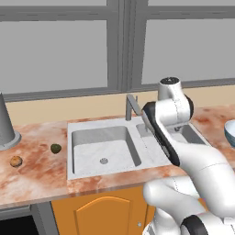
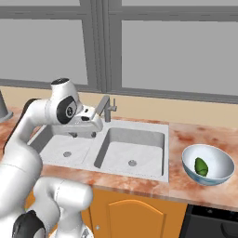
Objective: There is a mixed pile of frozen fruits and vegetables on the counter. Locate all the frozen vegetables and place the items in a bowl on the counter. Take all the frozen fruits and defrost them in a running sink.
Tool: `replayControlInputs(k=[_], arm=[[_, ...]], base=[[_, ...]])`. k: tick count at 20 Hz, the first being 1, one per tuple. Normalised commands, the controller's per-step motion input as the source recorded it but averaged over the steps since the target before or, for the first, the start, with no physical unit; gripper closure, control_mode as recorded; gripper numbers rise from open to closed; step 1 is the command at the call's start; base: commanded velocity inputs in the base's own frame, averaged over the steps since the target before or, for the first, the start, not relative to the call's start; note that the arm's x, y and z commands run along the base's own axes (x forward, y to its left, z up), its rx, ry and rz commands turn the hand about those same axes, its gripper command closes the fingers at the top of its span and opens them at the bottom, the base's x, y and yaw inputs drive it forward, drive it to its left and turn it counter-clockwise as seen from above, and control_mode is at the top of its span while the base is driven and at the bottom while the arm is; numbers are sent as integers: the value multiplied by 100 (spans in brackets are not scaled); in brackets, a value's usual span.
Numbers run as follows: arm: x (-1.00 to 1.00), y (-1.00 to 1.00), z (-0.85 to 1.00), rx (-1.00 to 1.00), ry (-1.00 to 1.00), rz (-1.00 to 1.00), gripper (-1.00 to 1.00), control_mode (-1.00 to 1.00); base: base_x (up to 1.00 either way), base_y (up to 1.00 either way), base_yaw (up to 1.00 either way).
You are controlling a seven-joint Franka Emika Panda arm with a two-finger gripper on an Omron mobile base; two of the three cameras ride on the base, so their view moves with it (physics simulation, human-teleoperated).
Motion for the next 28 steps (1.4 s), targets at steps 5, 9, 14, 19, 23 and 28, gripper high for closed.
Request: replayControlInputs(k=[5, 9, 14, 19, 23, 28], arm=[[8, 100, -12, -4, 17, 6, -100, -100], [30, 100, -46, 0, 17, 3, -100, -100], [60, 94, -51, 3, 18, 3, -100, -100], [75, 90, -22, -4, 19, 0, -100, -100], [74, 77, 15, -5, 9, 0, -100, -100], [84, 90, -37, 0, -2, -1, -100, -100]], base=[[0, 0, 0], [0, 0, 0], [0, 0, 0], [0, 0, 0], [0, 0, 0], [0, 0, 0]])
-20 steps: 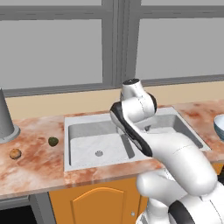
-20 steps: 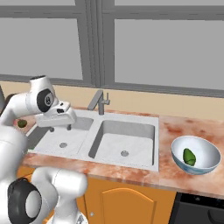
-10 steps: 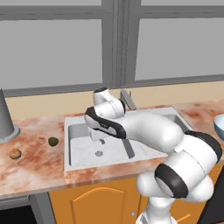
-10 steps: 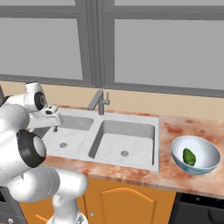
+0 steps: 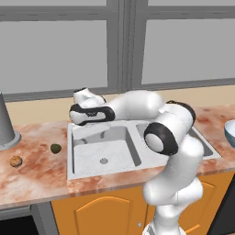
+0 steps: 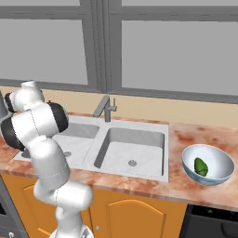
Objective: There is a mixed pile of frozen fruits and vegetables on the counter. Locate all the frozen vegetables and place the items in a bowl on the counter. Take all the frozen fruits and defrost them in a running sink.
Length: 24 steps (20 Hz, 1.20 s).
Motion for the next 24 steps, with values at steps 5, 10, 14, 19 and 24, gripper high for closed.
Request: replayControlInputs(k=[5, 10, 14, 19, 24], arm=[[69, 93, -31, -5, -5, -6, -100, -100], [9, 31, -24, 2, -6, -1, -100, -100], [25, 70, -26, 0, 2, 12, -100, -100], [19, 58, -15, 4, 0, 2, -100, -100], [22, 38, -5, 10, 0, -5, -100, -100]], base=[[0, 0, 0], [0, 0, 0], [0, 0, 0], [0, 0, 0], [0, 0, 0]])
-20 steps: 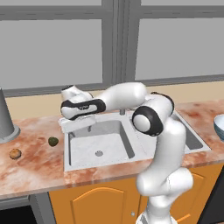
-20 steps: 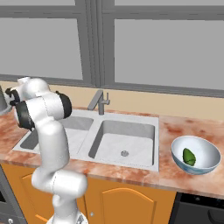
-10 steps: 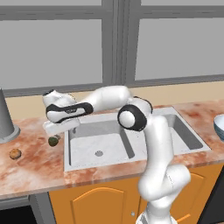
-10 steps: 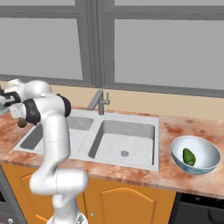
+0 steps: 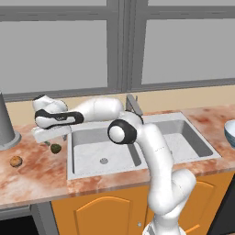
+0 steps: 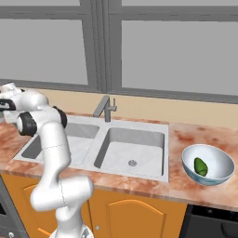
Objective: There is a mixed pile of frozen fruits and vegetables on the counter. Locate all the frozen vegetables and place the items in a bowl on the counter. Take all the frozen fruits and defrost them in a running sink.
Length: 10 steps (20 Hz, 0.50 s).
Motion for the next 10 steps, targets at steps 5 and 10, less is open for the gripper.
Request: replayControlInputs(k=[5, 10], arm=[[20, 36, -14, 9, -2, -7, -100, -100], [-17, -1, -23, 0, -1, -5, -100, -100]], base=[[0, 0, 0], [0, 0, 0]])
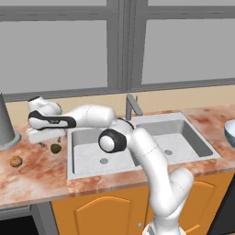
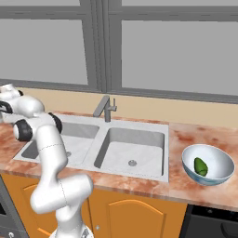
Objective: There is a mixed pile of frozen fruits and vegetables on the counter. Locate all the frozen vegetables and place the items in a bowl on the counter. Take all the frozen fruits and defrost them in a running sink.
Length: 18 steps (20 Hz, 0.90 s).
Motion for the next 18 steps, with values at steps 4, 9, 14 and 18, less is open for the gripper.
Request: replayControlInputs(k=[4, 9, 14, 18], arm=[[-30, -7, -17, 0, 4, -7, -100, -100], [-5, -35, -20, 0, 6, -6, -100, -100], [0, -30, -20, 0, 6, -5, -100, -100], [-8, -6, -31, 0, 3, -8, -100, -100]], base=[[0, 0, 0], [0, 0, 0], [0, 0, 0], [0, 0, 0]])
